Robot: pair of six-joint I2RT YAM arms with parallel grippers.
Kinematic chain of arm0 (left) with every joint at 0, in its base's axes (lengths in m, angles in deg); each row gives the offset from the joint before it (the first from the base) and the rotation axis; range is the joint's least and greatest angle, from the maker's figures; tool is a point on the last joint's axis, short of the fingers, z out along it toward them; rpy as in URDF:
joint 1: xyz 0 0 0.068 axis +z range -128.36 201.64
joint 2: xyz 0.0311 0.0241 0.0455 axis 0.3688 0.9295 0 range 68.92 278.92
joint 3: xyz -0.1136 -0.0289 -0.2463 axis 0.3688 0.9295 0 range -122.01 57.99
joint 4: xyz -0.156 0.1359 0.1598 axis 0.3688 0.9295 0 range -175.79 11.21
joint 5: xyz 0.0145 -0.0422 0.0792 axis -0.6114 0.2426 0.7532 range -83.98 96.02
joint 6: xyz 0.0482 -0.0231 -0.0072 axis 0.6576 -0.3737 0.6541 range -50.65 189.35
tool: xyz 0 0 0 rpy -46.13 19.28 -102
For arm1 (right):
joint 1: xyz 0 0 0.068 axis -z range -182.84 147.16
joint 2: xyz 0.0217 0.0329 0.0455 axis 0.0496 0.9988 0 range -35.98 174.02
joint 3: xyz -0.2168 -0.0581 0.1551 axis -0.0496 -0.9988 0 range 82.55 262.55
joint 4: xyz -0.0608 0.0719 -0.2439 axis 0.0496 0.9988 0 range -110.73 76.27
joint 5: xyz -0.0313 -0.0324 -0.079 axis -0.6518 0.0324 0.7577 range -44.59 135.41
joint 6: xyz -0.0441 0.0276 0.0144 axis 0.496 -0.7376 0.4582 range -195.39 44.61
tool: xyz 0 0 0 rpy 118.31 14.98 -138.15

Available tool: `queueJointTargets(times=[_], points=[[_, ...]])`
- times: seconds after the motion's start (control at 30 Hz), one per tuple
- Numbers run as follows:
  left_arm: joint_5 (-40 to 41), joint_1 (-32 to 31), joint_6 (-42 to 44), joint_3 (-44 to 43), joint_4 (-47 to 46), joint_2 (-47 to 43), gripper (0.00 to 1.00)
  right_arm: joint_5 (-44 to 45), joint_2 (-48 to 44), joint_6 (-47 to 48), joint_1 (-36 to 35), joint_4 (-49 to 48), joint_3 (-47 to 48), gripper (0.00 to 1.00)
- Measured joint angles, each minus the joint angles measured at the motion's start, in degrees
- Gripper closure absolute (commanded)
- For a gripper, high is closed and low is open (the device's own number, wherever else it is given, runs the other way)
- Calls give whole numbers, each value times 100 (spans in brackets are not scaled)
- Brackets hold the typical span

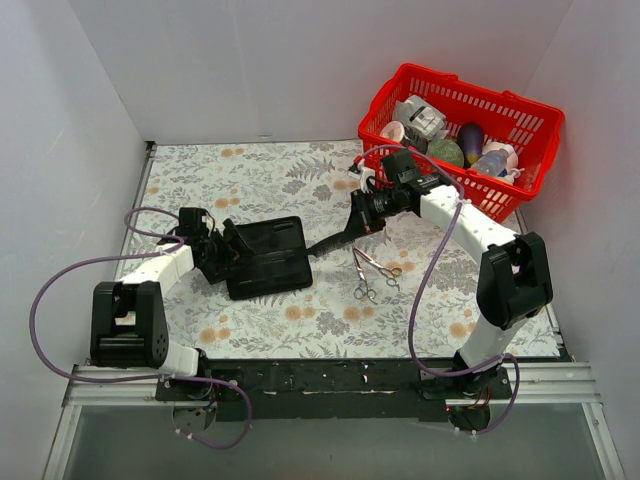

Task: Sort the hair-cutting tools
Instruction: Place the comb in the hairdressing tool bag.

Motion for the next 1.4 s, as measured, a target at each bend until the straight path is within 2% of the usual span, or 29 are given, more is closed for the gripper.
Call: queueJointTargets(times=[0.83, 1.4], points=[[24, 33, -85, 81, -133, 127, 2, 15, 634, -382, -116, -774, -105, 99], [17, 35, -85, 83, -138, 125, 2, 15, 896, -949, -221, -1458, -651, 99]])
